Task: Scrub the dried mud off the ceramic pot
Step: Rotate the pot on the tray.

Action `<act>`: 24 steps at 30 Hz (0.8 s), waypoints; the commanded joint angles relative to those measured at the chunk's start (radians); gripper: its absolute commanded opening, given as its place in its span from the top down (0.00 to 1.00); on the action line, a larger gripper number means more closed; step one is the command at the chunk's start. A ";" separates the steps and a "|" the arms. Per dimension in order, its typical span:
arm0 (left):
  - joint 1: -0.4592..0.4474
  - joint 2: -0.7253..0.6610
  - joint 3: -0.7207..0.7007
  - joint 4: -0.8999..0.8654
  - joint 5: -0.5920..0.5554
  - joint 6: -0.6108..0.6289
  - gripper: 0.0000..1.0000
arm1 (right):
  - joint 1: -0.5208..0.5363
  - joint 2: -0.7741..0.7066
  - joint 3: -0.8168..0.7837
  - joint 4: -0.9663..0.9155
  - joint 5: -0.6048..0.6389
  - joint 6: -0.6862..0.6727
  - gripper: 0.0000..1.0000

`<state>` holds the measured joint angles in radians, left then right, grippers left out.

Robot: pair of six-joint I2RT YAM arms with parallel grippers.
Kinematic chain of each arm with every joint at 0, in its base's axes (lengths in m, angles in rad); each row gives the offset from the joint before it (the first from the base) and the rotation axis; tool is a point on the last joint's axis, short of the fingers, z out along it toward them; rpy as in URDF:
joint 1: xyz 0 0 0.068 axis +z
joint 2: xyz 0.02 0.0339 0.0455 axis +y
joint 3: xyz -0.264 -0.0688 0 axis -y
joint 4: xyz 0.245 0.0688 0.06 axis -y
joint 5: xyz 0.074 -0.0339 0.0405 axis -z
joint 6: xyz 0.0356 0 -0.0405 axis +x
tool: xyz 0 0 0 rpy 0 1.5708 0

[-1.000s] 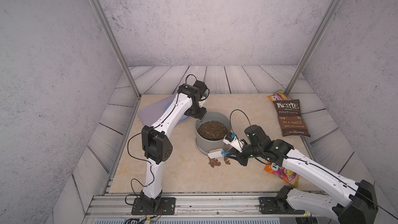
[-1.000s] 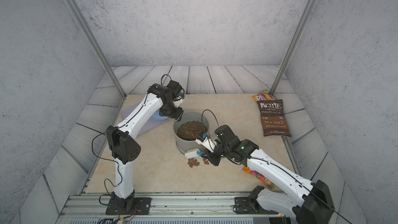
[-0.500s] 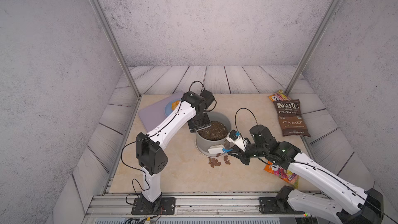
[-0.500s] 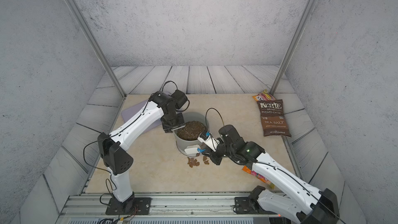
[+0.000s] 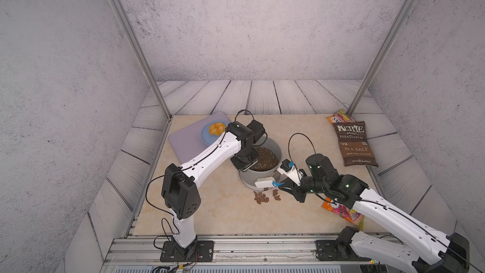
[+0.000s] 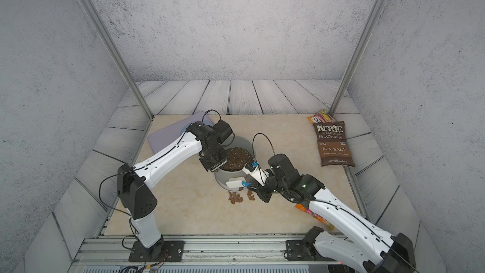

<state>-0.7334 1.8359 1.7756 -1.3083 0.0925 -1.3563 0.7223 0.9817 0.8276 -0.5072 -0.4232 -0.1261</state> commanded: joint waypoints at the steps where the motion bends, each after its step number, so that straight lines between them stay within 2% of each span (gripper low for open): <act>1: -0.006 0.024 -0.008 0.007 0.016 -0.030 0.76 | -0.004 -0.028 -0.014 0.029 0.008 0.015 1.00; 12: -0.006 0.062 0.026 -0.013 0.006 -0.009 0.95 | -0.004 -0.017 -0.023 0.079 -0.035 0.038 1.00; 18: 0.012 0.099 0.083 -0.073 -0.033 0.041 0.97 | -0.005 -0.003 -0.017 0.102 -0.046 0.040 1.00; 24: 0.042 0.139 0.173 -0.127 -0.111 0.178 0.99 | -0.005 0.014 -0.008 0.108 -0.035 0.023 1.00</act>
<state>-0.7082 1.9388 1.9099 -1.4052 0.0536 -1.3048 0.7223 0.9836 0.8116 -0.4290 -0.4507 -0.0971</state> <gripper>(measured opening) 0.146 0.140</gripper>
